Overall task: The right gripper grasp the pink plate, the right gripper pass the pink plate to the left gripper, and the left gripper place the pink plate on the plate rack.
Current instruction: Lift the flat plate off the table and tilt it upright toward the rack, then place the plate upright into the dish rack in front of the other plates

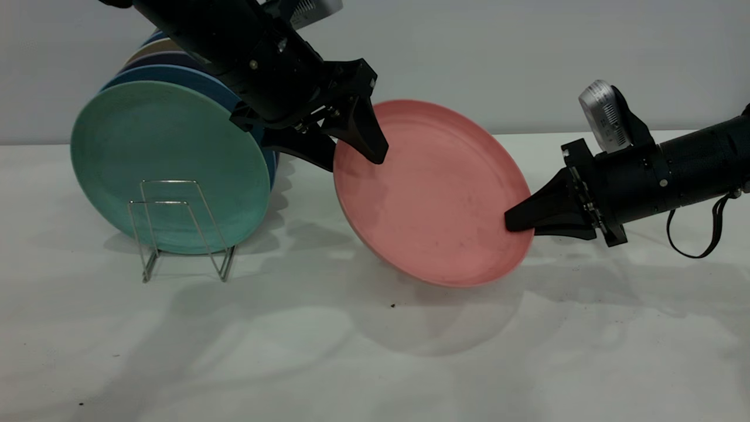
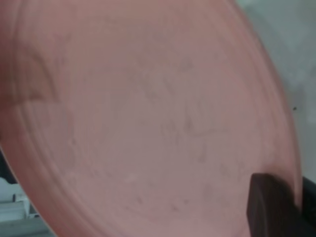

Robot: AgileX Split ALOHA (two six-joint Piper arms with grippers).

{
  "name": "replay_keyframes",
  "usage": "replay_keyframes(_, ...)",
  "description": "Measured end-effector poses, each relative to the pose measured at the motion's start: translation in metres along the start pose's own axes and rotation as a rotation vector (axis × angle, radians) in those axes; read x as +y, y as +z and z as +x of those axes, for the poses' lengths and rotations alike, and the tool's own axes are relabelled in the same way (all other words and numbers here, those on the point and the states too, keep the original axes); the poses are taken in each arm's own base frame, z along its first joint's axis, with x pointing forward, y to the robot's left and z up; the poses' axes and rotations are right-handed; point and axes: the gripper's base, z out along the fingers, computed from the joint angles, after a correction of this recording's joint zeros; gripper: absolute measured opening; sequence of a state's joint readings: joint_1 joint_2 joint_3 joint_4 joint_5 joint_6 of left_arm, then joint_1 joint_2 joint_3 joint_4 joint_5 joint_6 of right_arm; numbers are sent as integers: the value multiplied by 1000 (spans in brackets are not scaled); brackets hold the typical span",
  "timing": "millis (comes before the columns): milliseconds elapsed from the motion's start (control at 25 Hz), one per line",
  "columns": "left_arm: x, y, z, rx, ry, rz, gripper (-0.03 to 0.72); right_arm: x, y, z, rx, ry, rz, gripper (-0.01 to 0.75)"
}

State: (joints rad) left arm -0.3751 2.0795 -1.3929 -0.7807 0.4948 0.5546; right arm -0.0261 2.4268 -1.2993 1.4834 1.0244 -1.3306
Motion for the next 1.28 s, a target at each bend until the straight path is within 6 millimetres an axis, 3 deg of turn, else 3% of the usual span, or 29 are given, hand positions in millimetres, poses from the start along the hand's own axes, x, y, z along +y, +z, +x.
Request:
replay_keyframes(120, 1, 1, 0, -7, -1, -5, 567, 4, 1, 1, 8, -4, -34, 19)
replay_keyframes(240, 2, 4, 1, 0, -4, -6, 489, 8, 4, 1, 7, -13, -52, 19)
replay_keyframes(520, 3, 7, 1, -9, -43, 10, 109, 9, 5, 1, 7, -19, -62, 29)
replay_keyframes(680, 3, 7, 0, -12, -45, 10, 107, 13, 4, -1, 4, -27, -73, 122)
replay_keyframes(800, 2, 6, -1, -22, -26, 12, 107, 25, -5, -9, -10, -40, -72, 281)
replay_keyframes(920, -1, -2, -6, -50, 52, 10, 108, 45, -26, -23, -49, -87, -68, 445)
replay_keyframes(1040, -4, -15, -8, -44, 255, -31, 108, 75, -64, -44, -152, -146, -86, 562)
replay_keyframes(1160, -5, -31, -9, -25, 477, -105, 108, 115, -109, -58, -236, -194, -92, 599)
replay_keyframes(1280, -10, -63, -15, -20, 724, -218, 108, 160, -146, -57, -246, -279, -48, 583)
